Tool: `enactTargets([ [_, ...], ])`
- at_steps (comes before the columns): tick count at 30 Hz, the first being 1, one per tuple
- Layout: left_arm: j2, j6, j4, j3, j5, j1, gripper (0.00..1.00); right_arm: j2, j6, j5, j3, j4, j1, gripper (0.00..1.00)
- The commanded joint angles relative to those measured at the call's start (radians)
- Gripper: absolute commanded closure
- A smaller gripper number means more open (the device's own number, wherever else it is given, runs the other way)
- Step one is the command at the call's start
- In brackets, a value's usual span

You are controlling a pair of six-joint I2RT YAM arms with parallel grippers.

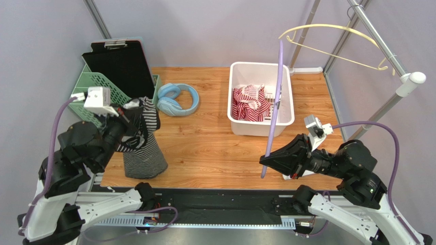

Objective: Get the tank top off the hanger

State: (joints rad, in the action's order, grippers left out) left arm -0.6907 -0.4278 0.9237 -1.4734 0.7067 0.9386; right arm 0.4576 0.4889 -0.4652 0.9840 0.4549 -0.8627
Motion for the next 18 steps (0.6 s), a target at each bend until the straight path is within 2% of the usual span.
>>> enactTargets([
  [1,-0.185,0.210,-0.215,-0.167,0.025,-0.003,1.00,-0.036,-0.039,-0.020,0.065,-0.048,-0.002,1.00],
  [4,-0.315,0.265,-0.290,-0.309,-0.019,-0.018,1.00,-0.050,-0.038,-0.012,0.085,-0.030,-0.001,1.00],
  [8,-0.502,0.265,-0.341,-0.520,-0.189,-0.055,1.00,-0.080,-0.033,0.008,0.102,-0.019,-0.001,1.00],
  [13,-0.803,0.210,-0.408,-0.881,-0.477,-0.084,1.00,-0.100,-0.033,0.031,0.137,0.014,-0.001,1.00],
  [15,-0.942,0.189,-0.413,-1.050,-0.530,-0.086,1.00,-0.105,-0.032,0.039,0.145,0.025,-0.002,1.00],
  [18,-1.068,0.149,-0.465,-1.127,-0.585,-0.087,1.00,-0.122,-0.026,0.049,0.162,0.039,-0.001,1.00],
])
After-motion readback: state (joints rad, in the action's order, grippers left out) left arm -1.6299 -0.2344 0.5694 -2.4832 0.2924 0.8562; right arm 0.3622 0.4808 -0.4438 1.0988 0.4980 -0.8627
